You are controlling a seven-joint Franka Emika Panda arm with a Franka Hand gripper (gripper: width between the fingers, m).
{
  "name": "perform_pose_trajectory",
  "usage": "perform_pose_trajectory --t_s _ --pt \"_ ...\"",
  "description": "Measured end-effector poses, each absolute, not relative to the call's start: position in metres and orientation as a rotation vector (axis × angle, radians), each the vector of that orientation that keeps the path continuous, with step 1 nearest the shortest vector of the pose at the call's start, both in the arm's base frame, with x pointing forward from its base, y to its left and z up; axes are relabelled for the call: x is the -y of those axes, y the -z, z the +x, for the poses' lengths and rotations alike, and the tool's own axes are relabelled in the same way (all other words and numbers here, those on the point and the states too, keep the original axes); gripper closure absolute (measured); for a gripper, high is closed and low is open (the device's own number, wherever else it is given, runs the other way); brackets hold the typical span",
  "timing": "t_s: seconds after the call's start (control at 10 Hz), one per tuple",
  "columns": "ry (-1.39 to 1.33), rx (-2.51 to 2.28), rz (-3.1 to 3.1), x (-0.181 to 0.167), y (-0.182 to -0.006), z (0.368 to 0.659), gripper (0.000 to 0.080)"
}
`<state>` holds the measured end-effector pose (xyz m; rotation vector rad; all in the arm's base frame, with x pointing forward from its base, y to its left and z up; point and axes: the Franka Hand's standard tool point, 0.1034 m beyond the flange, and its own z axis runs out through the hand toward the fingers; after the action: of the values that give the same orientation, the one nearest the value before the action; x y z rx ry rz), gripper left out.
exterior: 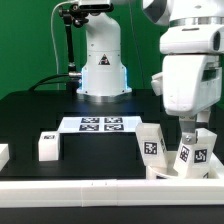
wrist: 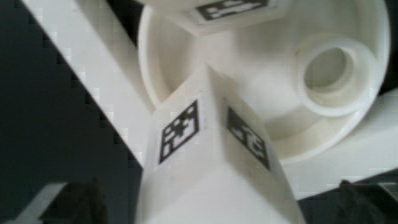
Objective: Assemble stool
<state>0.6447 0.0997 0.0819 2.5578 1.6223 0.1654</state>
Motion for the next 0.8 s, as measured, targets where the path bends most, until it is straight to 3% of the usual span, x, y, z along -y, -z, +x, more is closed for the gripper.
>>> perform_pose_trajectory --t_s 0.8 --pt "0.029 -2.248 1.892 -0.092 -0.070 0.648 0.0151"
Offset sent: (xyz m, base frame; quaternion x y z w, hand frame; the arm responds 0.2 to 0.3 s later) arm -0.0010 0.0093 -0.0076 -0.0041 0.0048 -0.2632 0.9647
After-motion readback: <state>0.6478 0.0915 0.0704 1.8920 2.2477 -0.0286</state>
